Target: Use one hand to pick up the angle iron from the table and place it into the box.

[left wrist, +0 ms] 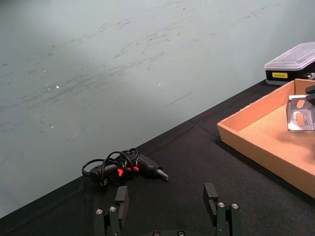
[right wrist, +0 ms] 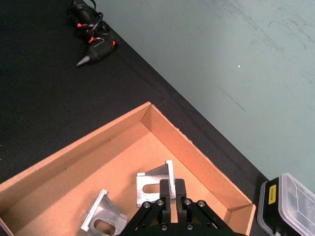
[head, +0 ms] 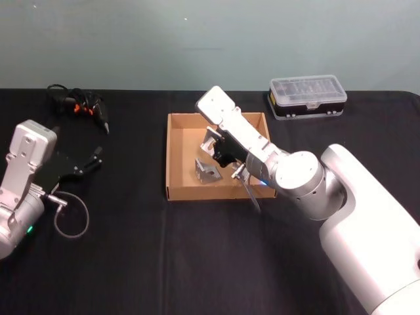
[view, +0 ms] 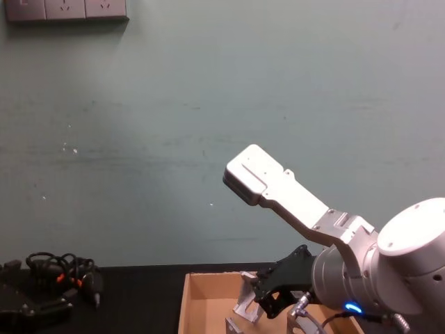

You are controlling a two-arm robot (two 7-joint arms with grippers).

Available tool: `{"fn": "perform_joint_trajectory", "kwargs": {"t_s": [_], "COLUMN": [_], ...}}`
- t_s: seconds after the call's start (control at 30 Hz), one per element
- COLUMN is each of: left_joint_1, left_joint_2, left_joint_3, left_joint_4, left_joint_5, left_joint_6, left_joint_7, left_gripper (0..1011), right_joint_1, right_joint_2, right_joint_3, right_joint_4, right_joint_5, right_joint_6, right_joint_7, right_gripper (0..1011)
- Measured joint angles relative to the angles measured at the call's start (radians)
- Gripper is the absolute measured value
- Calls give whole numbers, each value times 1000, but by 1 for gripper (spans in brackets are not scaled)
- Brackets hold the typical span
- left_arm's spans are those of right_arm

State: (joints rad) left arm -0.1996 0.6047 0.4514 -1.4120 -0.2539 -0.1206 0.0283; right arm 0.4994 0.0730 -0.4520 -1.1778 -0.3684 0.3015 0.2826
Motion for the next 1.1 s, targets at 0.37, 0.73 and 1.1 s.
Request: {"fn": "perform_joint_trajectory", "kwargs": {"t_s": [0.37,0.73,1.1], "left_joint_1": [0,0,0], "left_joint_2": [0,0,0], "left_joint_3": [0,0,0], "left_joint_4": [0,0,0], "left_joint_5": [0,0,0], "left_joint_6": [0,0,0], "left_joint_7": [0,0,0], "left_gripper": [1000,1000,1000], "right_joint_1": [3,-15,-90], "right_joint_2": [-3,-4,10], "right_joint_3": [5,38,90], "right_joint_4": [18,-8,-108], "right_joint_5": [-12,-14,23], "right_joint_6": [9,-3,-86], "right_joint_7": [-4,-41,-84], "right_gripper": [85,437,757]}}
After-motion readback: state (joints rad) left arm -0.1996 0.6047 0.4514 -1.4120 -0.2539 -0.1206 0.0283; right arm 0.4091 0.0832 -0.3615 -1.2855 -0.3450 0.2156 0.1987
